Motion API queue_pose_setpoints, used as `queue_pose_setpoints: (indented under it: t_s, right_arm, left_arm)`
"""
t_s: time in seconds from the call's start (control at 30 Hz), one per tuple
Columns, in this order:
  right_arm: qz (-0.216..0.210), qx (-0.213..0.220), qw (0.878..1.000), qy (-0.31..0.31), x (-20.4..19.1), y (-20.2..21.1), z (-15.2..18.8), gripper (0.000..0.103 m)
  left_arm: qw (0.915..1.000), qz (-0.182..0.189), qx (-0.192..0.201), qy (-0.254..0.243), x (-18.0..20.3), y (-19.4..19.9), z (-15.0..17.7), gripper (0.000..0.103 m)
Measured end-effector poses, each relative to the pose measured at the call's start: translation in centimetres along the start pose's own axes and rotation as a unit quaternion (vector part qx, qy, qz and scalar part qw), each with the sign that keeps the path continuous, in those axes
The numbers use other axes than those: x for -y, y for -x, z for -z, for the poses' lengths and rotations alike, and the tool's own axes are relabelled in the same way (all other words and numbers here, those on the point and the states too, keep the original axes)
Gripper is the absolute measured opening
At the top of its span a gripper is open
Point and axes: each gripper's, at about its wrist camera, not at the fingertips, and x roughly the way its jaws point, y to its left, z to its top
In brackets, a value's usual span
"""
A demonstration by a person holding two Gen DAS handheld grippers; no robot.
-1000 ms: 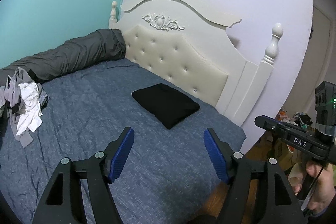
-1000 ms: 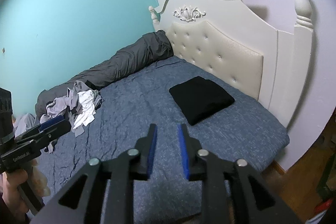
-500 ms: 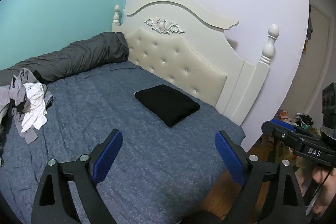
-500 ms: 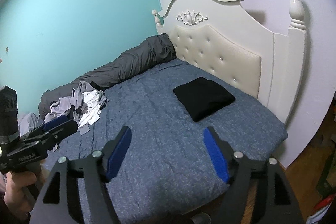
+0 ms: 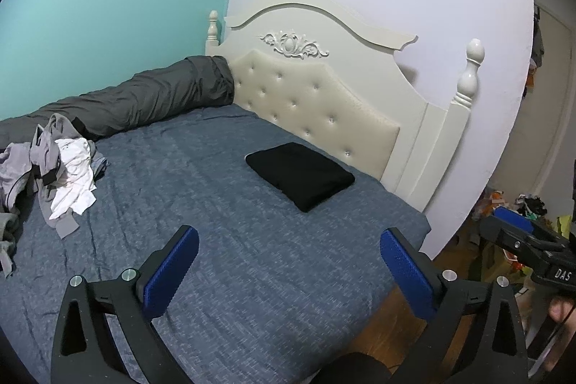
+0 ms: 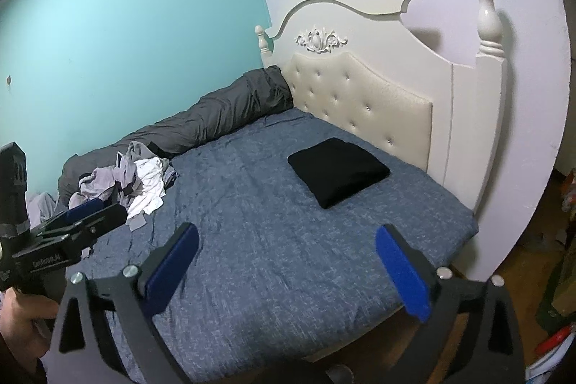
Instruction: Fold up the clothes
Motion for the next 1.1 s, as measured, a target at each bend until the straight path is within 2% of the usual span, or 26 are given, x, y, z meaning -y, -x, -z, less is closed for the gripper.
queue_pose_setpoints:
  t_s: [0.43,1.1]
  right_arm:
    - [0.011,0.0,1.0,-0.006,-0.3,1.1,2.4,0.102]
    - [0.028,0.003,1.0,-0.003,-0.3,2.0,4.0,0.102]
  left_arm:
    - [0.9999,0.013,0.007,0.0,0.0,2.2,1.3,0.103]
    - [1.0,-0.001,0.001,-0.004,-0.2,2.3,3.3,0.103]
